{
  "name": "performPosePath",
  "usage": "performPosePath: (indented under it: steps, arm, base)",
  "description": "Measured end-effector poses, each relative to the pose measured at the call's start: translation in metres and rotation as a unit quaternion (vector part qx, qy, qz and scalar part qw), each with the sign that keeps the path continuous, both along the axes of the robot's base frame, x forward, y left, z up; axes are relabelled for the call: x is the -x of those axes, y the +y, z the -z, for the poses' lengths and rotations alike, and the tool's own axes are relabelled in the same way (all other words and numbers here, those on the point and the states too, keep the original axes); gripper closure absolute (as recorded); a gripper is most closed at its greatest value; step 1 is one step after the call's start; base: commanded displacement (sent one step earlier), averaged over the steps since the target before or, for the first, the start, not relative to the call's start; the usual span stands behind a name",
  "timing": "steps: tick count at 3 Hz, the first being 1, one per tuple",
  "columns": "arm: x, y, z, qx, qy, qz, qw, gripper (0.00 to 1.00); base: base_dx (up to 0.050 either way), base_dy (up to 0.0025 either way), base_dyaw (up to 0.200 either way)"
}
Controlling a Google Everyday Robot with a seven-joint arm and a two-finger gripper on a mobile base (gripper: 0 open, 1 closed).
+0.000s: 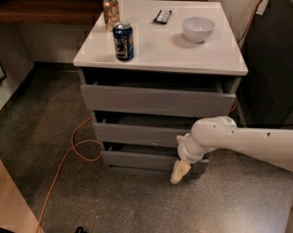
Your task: Place pepsi can into bottom drawer
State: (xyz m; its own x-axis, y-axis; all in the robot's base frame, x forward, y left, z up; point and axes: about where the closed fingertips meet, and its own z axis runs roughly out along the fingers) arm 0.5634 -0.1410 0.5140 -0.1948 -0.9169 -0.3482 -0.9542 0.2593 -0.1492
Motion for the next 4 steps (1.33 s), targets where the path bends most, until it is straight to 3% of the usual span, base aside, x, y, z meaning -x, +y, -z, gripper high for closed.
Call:
performPosePath:
  steps: [2,4]
  arm:
    - [-0.011,0.003,0.064,-0.006,-0.017,-0.008,0.9998,0.00]
    - [-0.031,0.003,0.132,-0.034,-0.032,-0.030,0.9985,0.00]
  base:
    - [0.000,0.00000,0.000]
    - [0.000,0.00000,0.000]
